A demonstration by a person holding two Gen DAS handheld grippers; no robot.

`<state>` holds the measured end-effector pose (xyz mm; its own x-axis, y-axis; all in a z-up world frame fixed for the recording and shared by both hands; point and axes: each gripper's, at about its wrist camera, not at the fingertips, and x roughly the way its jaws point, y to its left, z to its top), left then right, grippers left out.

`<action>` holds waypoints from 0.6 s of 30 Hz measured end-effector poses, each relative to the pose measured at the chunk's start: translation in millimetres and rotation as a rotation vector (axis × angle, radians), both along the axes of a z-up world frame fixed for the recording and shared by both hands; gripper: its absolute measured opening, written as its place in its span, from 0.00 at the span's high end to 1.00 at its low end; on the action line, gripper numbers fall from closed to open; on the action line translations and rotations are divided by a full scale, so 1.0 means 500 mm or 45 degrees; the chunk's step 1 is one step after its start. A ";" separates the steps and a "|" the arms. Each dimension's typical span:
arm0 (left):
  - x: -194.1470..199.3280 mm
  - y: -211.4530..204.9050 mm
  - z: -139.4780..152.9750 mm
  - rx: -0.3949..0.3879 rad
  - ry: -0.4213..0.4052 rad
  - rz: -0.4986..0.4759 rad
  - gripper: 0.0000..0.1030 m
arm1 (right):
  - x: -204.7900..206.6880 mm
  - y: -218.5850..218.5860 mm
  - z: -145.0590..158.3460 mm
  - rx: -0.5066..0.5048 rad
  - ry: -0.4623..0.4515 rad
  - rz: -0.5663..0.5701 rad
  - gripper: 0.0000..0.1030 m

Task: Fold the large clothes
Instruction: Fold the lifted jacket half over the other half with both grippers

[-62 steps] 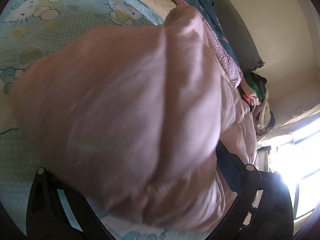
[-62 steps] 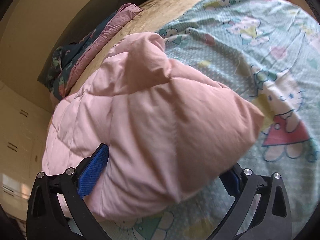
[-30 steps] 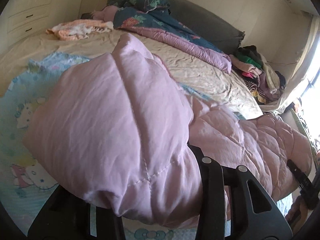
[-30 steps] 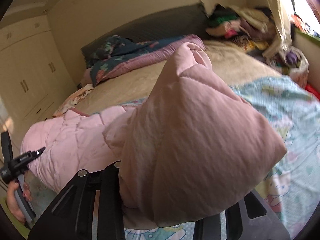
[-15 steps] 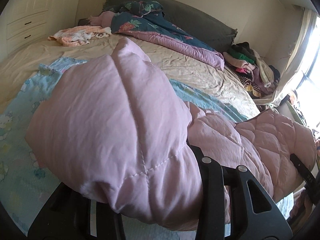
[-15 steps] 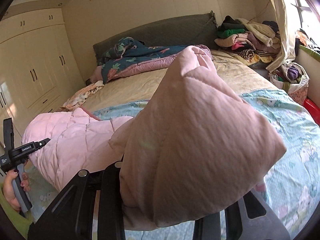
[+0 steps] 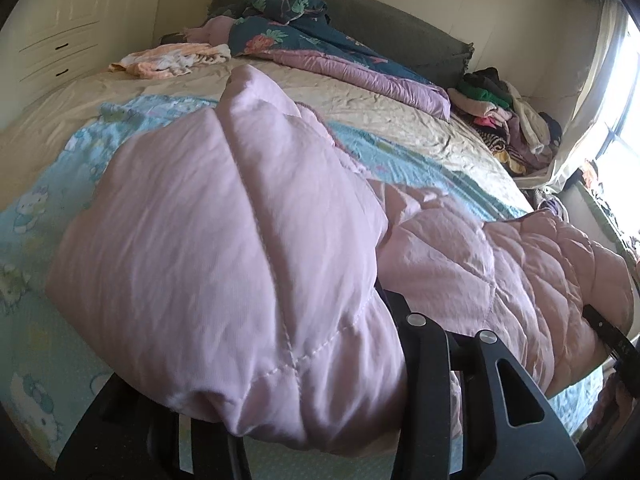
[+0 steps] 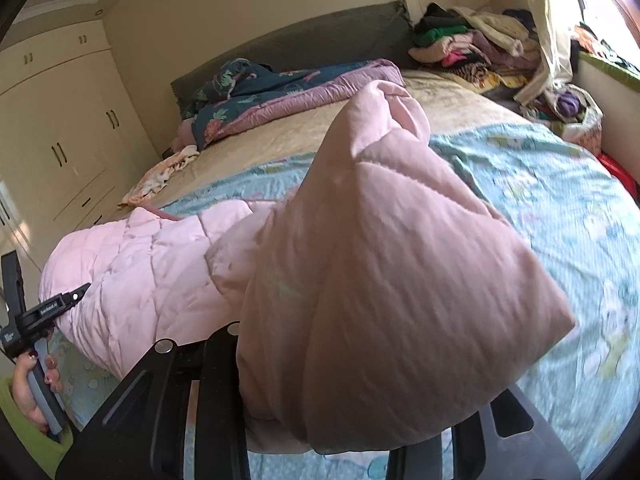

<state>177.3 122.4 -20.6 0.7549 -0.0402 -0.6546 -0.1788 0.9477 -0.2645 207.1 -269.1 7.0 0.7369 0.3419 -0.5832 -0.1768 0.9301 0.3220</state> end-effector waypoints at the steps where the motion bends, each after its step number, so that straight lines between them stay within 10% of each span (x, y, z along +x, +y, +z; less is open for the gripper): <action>1: -0.005 0.001 -0.005 -0.004 0.003 0.002 0.67 | -0.005 -0.002 -0.009 0.010 0.015 -0.010 0.69; 18: -0.036 0.017 -0.069 -0.046 0.040 0.047 0.55 | -0.013 -0.047 -0.123 0.181 0.265 -0.171 0.38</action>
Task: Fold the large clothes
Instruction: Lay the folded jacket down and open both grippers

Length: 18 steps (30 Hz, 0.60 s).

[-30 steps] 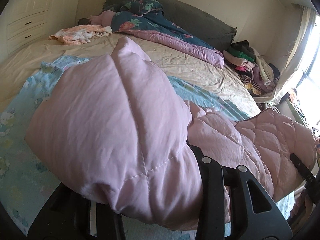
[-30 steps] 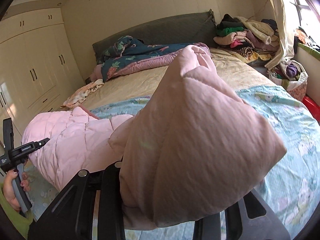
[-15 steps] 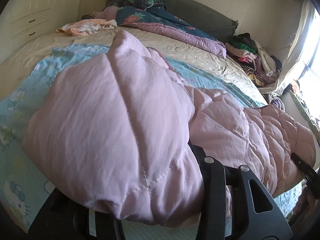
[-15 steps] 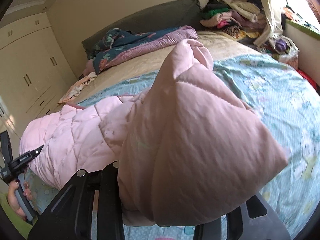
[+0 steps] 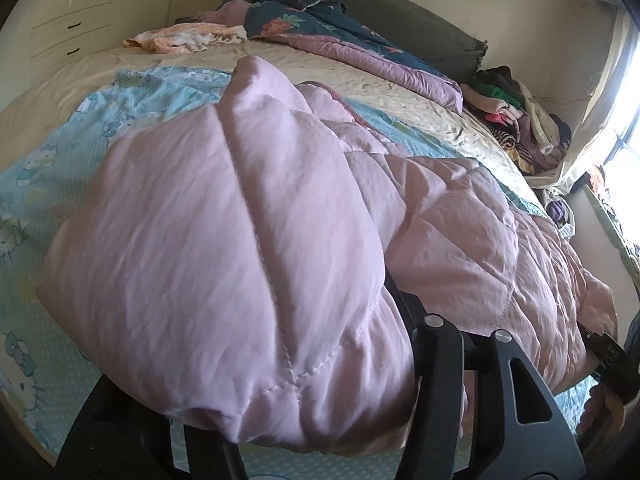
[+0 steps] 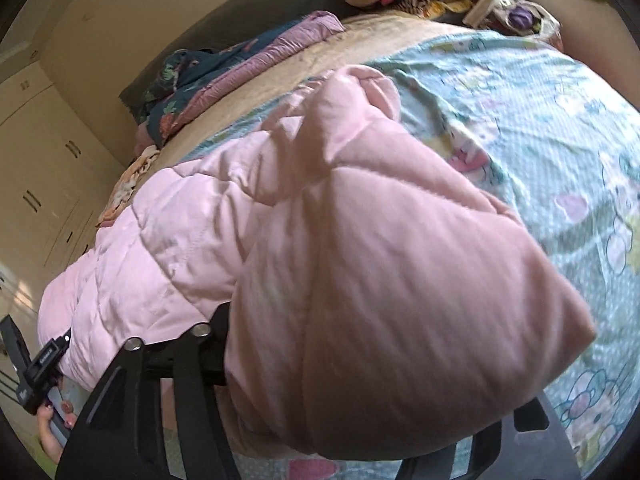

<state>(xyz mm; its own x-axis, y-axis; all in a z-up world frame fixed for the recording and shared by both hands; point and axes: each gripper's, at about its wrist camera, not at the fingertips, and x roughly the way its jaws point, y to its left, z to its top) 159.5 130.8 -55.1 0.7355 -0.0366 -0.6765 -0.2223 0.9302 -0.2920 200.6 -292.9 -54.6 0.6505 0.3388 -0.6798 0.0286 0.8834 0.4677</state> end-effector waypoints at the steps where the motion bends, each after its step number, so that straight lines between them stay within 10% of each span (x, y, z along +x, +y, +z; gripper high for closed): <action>1: -0.001 0.001 -0.002 -0.002 0.001 0.003 0.54 | -0.002 -0.002 -0.001 0.001 0.007 -0.005 0.36; 6: -0.010 0.002 -0.001 -0.013 0.010 0.016 0.48 | -0.019 -0.014 0.002 -0.007 0.016 -0.037 0.16; 18: -0.069 0.002 0.030 0.010 0.023 0.036 0.21 | -0.090 -0.031 0.059 -0.071 -0.063 -0.046 0.13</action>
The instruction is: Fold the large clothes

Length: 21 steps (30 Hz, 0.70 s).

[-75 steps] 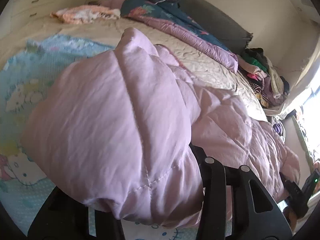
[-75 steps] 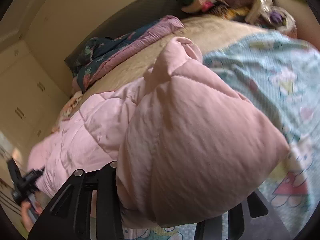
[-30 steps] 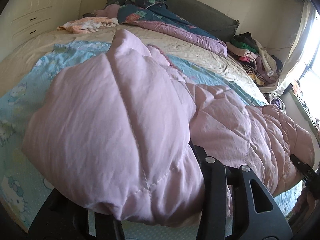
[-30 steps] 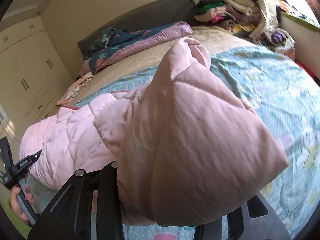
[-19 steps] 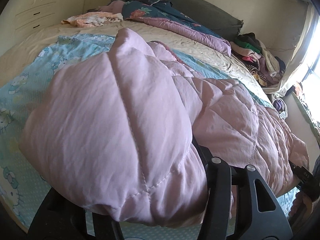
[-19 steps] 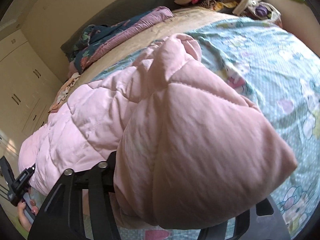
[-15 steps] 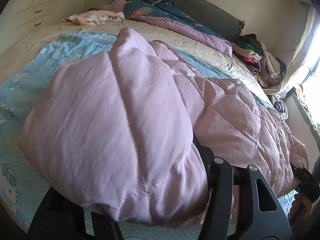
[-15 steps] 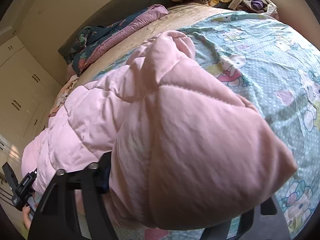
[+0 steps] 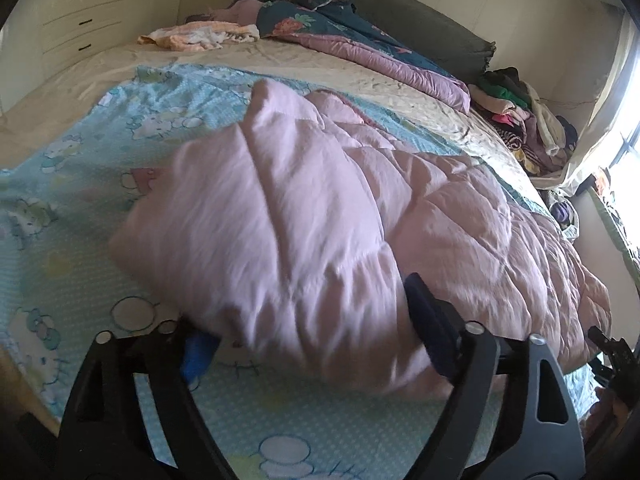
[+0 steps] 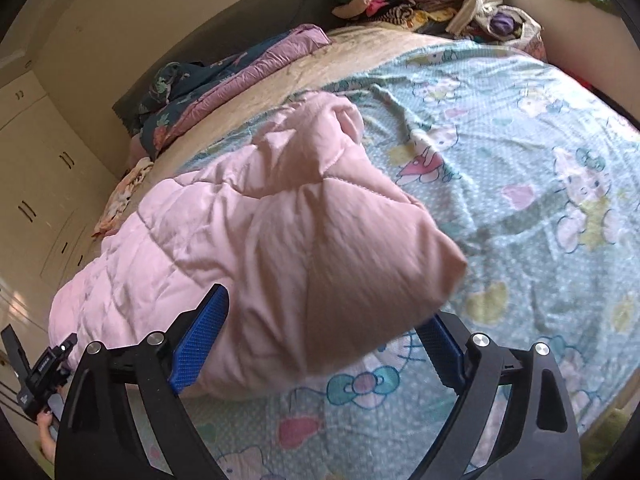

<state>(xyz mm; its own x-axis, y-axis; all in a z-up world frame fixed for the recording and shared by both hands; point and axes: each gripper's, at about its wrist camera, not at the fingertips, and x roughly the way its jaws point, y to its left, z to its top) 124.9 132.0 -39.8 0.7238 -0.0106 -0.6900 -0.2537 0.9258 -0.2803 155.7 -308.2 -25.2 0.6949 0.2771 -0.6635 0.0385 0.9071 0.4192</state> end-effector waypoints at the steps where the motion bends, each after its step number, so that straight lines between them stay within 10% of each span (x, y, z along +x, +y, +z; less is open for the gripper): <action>1: -0.008 0.001 0.005 0.001 -0.003 0.003 0.17 | -0.007 0.002 0.008 -0.014 -0.008 0.002 0.12; 21: -0.152 -0.078 0.152 0.156 -0.200 -0.085 0.09 | -0.182 0.107 0.208 -0.258 -0.384 0.150 0.04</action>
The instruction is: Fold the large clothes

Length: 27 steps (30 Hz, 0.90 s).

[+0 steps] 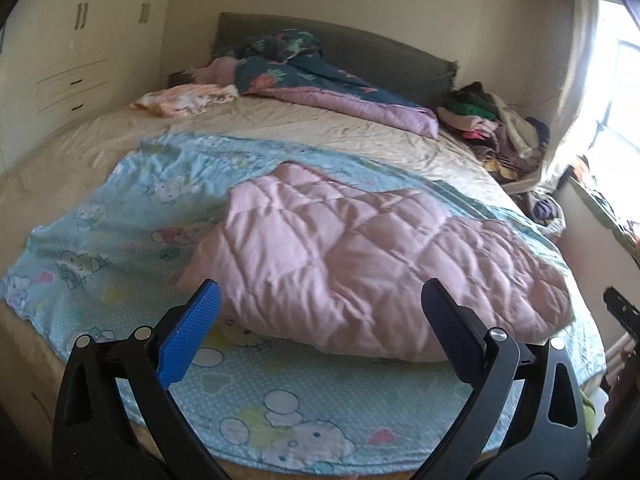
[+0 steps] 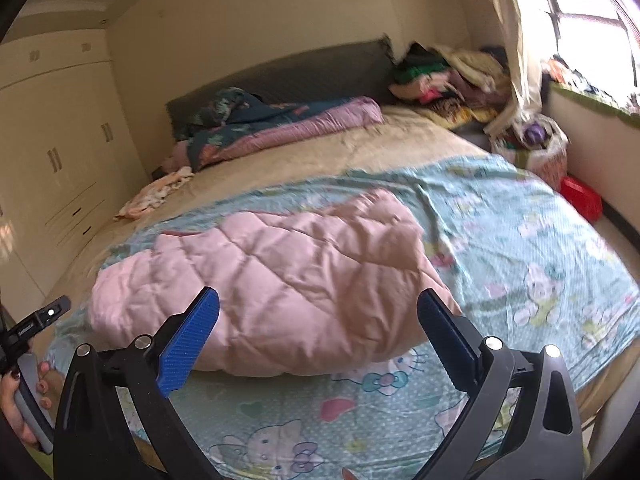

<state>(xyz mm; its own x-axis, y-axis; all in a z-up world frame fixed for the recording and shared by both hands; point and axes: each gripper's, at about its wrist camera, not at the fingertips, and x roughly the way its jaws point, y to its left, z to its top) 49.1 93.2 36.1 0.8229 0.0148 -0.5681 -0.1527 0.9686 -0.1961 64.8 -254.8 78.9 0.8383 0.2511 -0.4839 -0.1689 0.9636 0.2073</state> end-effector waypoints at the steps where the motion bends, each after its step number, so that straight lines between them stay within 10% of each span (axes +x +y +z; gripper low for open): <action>1: -0.007 -0.009 0.003 -0.005 -0.003 -0.023 0.09 | -0.013 0.008 0.008 -0.017 -0.019 0.010 0.04; 27: -0.089 -0.174 -0.086 0.118 0.078 -0.224 0.09 | -0.132 0.121 -0.098 -0.117 0.048 0.156 0.04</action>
<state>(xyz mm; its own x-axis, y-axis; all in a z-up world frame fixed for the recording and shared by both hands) 4.9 6.2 -6.6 0.7812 -0.0719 -0.6201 0.0116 0.9948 -0.1008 -1.0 -194.1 29.9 0.7850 0.3033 -0.5402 -0.2799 0.9515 0.1274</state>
